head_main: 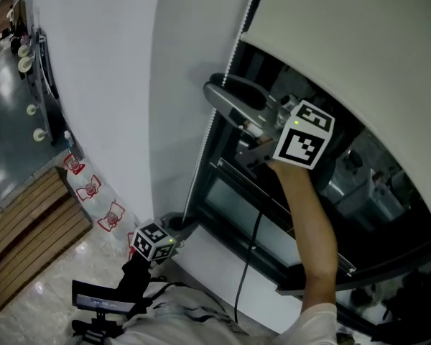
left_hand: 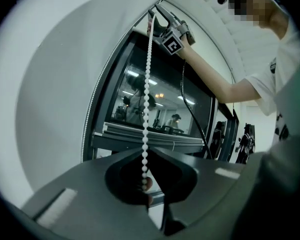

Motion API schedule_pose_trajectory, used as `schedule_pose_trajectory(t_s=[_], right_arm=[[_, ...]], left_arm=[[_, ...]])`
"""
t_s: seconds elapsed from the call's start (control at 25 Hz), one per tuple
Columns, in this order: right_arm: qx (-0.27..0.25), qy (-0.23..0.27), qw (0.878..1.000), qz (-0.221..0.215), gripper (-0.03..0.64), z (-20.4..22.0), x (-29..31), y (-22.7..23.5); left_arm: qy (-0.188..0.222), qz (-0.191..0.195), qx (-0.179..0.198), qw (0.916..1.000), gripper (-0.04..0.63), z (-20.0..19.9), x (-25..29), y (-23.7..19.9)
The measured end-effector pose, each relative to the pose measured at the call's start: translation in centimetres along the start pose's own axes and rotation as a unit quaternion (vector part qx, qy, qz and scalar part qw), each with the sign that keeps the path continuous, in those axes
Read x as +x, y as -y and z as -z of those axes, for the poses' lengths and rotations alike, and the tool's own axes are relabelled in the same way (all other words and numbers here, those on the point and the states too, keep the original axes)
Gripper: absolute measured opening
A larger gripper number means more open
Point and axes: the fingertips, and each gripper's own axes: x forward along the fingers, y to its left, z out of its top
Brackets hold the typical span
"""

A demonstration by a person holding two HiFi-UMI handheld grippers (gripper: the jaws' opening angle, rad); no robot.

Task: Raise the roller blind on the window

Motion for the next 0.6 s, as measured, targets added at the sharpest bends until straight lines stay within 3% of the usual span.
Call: schedule_pose_trajectory(t_s=[0.24, 0.6], right_arm=[[-0.02, 0.024, 1.0, 0.002, 0.094, -5.1, 0.6, 1.0], [-0.052, 0.038, 0.998, 0.008, 0.069, -6.6, 0.9, -0.4]], left_arm=[[0.001, -0.003, -0.002, 1.0, -0.002, -0.5, 0.0, -0.2], [0.005, -0.002, 0.004, 1.0, -0.002, 2.4, -0.7, -0.7]])
